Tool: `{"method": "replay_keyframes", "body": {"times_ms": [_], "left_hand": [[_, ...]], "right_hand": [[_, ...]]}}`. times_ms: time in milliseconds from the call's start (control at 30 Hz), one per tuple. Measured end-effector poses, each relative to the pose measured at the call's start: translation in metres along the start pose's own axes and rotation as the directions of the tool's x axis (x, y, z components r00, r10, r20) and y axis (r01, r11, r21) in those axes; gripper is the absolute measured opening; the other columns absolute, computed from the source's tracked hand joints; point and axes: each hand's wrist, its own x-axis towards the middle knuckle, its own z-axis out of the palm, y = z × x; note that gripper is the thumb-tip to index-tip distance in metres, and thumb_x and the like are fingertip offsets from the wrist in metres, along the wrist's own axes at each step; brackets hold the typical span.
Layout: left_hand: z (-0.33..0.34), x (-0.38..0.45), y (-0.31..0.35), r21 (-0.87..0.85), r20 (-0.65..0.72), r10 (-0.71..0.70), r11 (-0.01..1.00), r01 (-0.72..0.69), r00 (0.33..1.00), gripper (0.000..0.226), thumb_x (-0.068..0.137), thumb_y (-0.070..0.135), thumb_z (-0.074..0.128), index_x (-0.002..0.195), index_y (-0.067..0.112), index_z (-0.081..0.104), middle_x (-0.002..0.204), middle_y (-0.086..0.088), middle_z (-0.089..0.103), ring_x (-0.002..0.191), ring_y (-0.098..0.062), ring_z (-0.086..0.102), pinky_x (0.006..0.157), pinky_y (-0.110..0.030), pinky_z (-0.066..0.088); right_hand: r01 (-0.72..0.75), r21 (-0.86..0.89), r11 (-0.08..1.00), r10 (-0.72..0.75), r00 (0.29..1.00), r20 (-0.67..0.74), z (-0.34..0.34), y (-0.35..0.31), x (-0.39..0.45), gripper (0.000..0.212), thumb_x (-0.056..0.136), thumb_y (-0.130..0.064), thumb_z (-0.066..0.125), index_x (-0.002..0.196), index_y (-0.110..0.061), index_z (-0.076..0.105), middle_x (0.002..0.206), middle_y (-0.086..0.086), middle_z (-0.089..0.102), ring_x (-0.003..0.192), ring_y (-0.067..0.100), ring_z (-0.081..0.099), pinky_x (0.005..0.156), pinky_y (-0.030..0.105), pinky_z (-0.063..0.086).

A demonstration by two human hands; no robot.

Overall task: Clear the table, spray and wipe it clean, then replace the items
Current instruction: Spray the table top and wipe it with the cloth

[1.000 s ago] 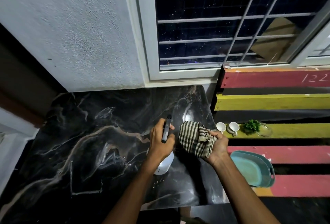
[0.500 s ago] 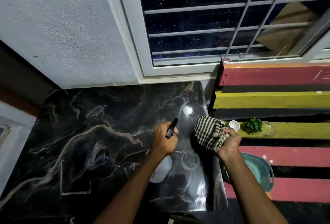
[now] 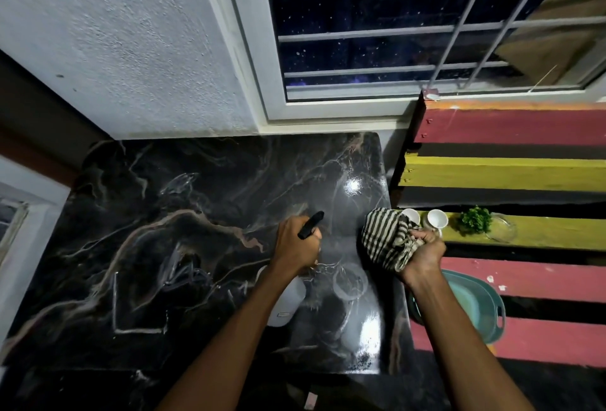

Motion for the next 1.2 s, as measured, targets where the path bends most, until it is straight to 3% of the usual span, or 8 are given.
{"method": "replay_keyframes", "body": {"times_ms": [267,433,567,667,800,900,1033,1200], "left_hand": [[-0.008,0.0,-0.019,-0.024,0.122,0.002,1.0,0.001,0.993,0.019,0.067,0.012,0.044,0.071,0.01,0.063,0.052,-0.001,0.063,0.048,-0.013,0.06,0.045,-0.03,0.05],[-0.022,-0.002,-0.029,0.111,0.148,0.07,0.99,-0.087,0.987,0.031,0.074,0.019,0.043,0.069,-0.008,0.057,0.064,-0.034,0.058,0.054,-0.037,0.06,0.049,-0.055,0.055],[-0.032,-0.016,-0.035,0.235,0.325,0.006,0.968,-0.087,0.946,0.028,0.078,0.02,0.048,0.086,0.004,0.07,0.092,-0.025,0.07,0.09,-0.042,0.07,0.078,-0.056,0.063],[-0.035,-0.028,-0.044,0.273,0.457,0.047,0.943,-0.191,0.888,0.027,0.076,0.012,0.048,0.083,0.006,0.073,0.09,-0.017,0.076,0.087,-0.033,0.073,0.071,-0.045,0.064],[-0.033,-0.036,-0.057,0.367,0.543,0.052,0.883,-0.293,0.838,0.017,0.078,0.007,0.049,0.072,-0.005,0.059,0.067,-0.024,0.062,0.063,-0.038,0.064,0.056,-0.048,0.056],[-0.027,-0.044,-0.065,0.45,0.508,0.081,0.823,-0.345,0.857,0.031,0.086,0.011,0.056,0.059,0.013,0.04,0.068,-0.016,0.044,0.077,-0.042,0.061,0.064,-0.044,0.052],[-0.023,-0.05,-0.068,0.375,0.568,0.055,0.871,-0.318,0.821,0.013,0.086,0.013,0.057,0.083,0.008,0.068,0.093,-0.015,0.069,0.094,-0.036,0.069,0.088,-0.049,0.059],[-0.021,-0.057,-0.074,0.389,0.566,0.048,0.865,-0.318,0.823,0.017,0.088,0.016,0.054,0.09,0.005,0.067,0.096,-0.011,0.062,0.098,-0.031,0.063,0.086,-0.04,0.053]], "right_hand": [[0.048,0.049,0.998,-0.05,0.998,0.043,-0.005,0.015,-0.005,0.024,0.06,-0.015,0.048,0.071,-0.011,0.068,0.09,0.013,0.07,0.082,0.032,0.068,0.087,0.041,0.054],[0.156,0.111,0.982,-0.167,0.98,0.107,-0.005,0.027,-0.016,0.036,0.062,-0.015,0.045,0.062,-0.014,0.08,0.077,0.009,0.078,0.069,0.026,0.077,0.063,0.038,0.063],[0.183,0.101,0.978,-0.19,0.98,0.065,-0.013,0.032,-0.019,0.032,0.062,-0.017,0.047,0.061,-0.013,0.079,0.077,0.009,0.077,0.07,0.027,0.077,0.067,0.039,0.064],[0.236,0.101,0.967,-0.24,0.97,0.04,-0.025,0.032,-0.025,0.031,0.061,-0.016,0.047,0.049,-0.018,0.075,0.069,0.004,0.077,0.064,0.023,0.077,0.06,0.035,0.063],[0.204,0.042,0.978,-0.202,0.978,-0.045,-0.044,0.035,-0.033,0.035,0.059,-0.019,0.048,0.066,-0.012,0.082,0.084,0.011,0.079,0.073,0.029,0.077,0.076,0.04,0.062],[0.208,0.019,0.978,-0.206,0.976,-0.078,-0.055,0.041,-0.042,0.041,0.059,-0.02,0.047,0.076,-0.009,0.083,0.088,0.013,0.079,0.075,0.031,0.077,0.077,0.041,0.062],[0.217,0.015,0.976,-0.214,0.971,-0.107,-0.067,0.045,-0.054,0.046,0.058,-0.019,0.047,0.095,-0.006,0.072,0.084,0.014,0.078,0.074,0.032,0.076,0.084,0.042,0.057],[0.255,0.014,0.967,-0.249,0.954,-0.169,-0.079,0.048,-0.062,0.042,0.059,-0.016,0.048,0.094,-0.004,0.069,0.092,0.016,0.074,0.086,0.034,0.07,0.094,0.045,0.054]]}}
